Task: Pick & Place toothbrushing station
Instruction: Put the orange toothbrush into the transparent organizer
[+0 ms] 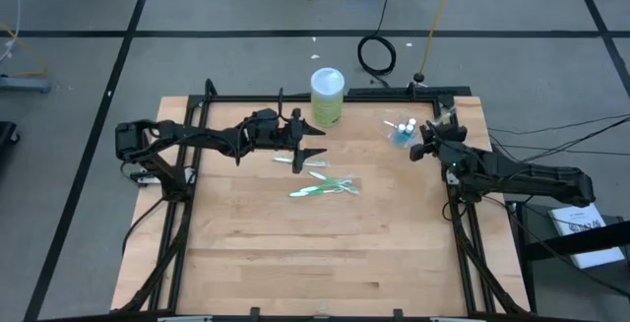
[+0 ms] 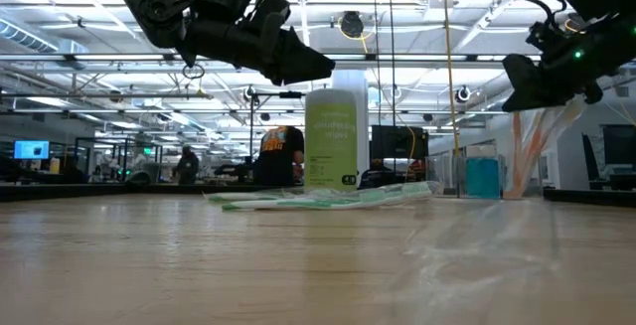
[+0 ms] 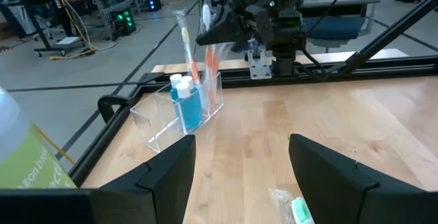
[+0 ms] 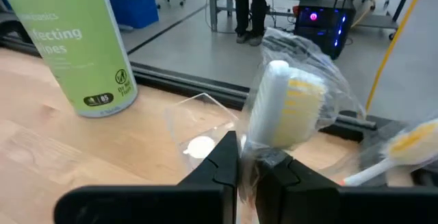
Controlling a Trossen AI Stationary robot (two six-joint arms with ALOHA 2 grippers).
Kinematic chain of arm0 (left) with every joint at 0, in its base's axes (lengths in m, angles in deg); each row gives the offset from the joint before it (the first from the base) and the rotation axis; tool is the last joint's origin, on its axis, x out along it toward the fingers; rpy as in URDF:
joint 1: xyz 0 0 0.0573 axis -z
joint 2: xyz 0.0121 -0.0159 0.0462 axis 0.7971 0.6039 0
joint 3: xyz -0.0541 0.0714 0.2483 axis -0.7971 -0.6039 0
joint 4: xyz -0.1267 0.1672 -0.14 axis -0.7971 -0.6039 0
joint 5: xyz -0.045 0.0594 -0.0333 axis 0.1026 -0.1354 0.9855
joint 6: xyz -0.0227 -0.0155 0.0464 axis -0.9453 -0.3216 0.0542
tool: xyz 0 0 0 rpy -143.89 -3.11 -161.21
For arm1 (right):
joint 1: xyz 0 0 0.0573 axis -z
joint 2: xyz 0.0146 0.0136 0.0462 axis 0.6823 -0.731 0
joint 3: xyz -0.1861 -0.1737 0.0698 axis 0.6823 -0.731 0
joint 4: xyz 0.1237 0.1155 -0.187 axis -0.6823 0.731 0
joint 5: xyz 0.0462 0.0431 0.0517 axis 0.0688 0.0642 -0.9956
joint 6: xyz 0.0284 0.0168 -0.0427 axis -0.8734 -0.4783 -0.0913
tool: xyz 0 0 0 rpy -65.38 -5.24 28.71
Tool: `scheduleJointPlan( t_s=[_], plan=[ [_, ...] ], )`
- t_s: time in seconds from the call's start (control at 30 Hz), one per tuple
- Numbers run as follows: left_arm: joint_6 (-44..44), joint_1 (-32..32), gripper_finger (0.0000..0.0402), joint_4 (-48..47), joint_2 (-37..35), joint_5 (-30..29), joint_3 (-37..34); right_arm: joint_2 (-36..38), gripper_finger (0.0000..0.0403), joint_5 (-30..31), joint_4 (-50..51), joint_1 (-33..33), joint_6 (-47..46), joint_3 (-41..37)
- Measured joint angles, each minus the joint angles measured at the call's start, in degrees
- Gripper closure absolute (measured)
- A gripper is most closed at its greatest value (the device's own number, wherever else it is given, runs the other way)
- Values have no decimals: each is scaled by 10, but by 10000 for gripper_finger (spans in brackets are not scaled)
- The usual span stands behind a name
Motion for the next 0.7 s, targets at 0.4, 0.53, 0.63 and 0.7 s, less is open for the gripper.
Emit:
scheduleJointPlan(
  t_s=[0.4, 0.53, 0.63, 0.7],
  plan=[
    [-1, 0, 158, -2, 0, 0, 0, 1, 390, 4, -37, 0, -30, -58],
    [-3, 0, 158, -2, 0, 0, 0, 1, 385, 1, -72, 0, -2, -62],
    [-3, 0, 158, -3, 0, 0, 0, 0, 373, -3, -95, 0, 25, -63],
    [-3, 0, 158, -7, 0, 0, 0, 0, 364, -3, -105, 0, 34, -63]
  ],
)
